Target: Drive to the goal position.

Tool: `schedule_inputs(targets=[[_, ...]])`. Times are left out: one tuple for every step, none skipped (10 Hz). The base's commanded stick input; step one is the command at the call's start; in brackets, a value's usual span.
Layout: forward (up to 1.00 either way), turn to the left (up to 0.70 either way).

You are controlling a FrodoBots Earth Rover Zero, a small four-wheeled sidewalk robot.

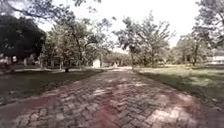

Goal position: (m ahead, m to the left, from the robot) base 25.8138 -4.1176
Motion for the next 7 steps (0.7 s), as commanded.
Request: schedule_inputs(targets=[[0.7,0.0],[0.7,0.0],[0.7,0.0],[0.7,0.0],[0.7,0.0],[0.7,0.0],[0.7,0.0]])
